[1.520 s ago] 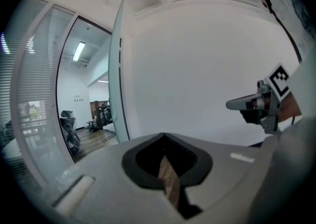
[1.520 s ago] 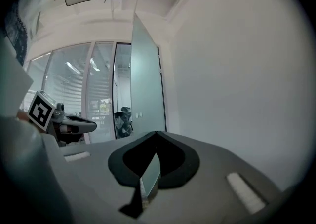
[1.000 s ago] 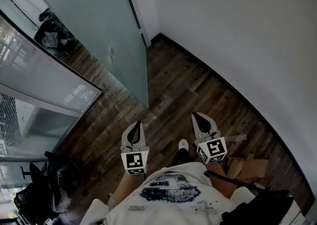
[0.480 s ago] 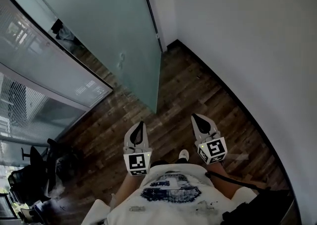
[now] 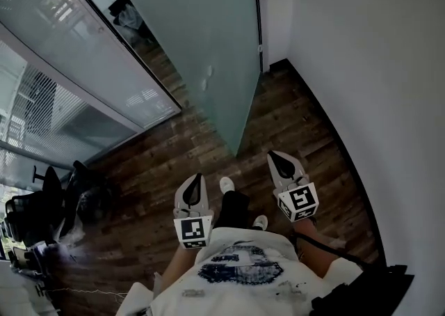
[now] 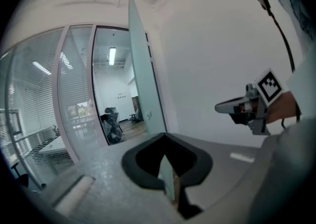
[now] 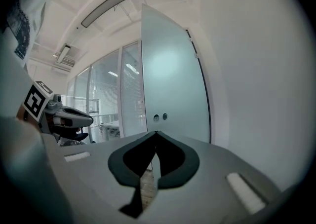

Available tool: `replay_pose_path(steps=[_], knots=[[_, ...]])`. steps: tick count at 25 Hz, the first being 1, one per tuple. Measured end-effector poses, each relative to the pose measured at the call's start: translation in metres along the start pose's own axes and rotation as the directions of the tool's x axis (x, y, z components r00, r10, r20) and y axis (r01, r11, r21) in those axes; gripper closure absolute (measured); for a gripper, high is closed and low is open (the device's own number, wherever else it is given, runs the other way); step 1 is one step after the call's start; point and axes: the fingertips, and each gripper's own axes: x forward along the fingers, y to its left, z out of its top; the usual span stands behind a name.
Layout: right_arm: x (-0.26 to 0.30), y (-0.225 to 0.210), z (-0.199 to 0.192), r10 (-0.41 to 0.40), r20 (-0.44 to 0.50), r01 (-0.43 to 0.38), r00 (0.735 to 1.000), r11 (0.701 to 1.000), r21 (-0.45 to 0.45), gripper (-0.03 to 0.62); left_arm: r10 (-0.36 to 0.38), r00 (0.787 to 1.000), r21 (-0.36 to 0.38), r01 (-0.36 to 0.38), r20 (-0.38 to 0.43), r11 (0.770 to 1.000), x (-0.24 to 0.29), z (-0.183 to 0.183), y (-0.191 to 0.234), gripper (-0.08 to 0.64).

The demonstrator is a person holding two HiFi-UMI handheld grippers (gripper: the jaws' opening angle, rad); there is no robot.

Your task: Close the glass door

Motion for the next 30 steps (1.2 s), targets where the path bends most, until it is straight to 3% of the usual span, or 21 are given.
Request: replay_pose_path(steps=[7, 17, 25, 30], knots=[[0.068, -0.003, 0.007, 0.064, -0.045, -0.066, 0.997, 0.996, -0.058, 0.594, 0.051, 0.999, -0.055, -0.049, 0.020, 0.997, 0.041, 0.000, 0.041, 0.558], [0.168, -0.016, 0.020, 0.096, -0.085, -0.102, 0.992, 0.992, -0.074, 0.594, 0.098, 0.995, -0.066, -0.096, 0.020, 0.993, 0.105, 0.014, 0.121, 0.558], [0.219, -0.020, 0.009, 0.089, -0.119, -0.100, 0.989, 0.991, -0.088, 0.594, 0.133, 0.991, -0.085, -0.134, -0.008, 0.987, 0.128, 0.000, 0.174, 0.558], [0.246, -0.024, 0.008, 0.106, -0.102, -0.120, 0.989, 0.982, -0.144, 0.580, 0.130, 0.992, -0.085, -0.129, 0.001, 0.988, 0.142, -0.003, 0.196, 0.558]])
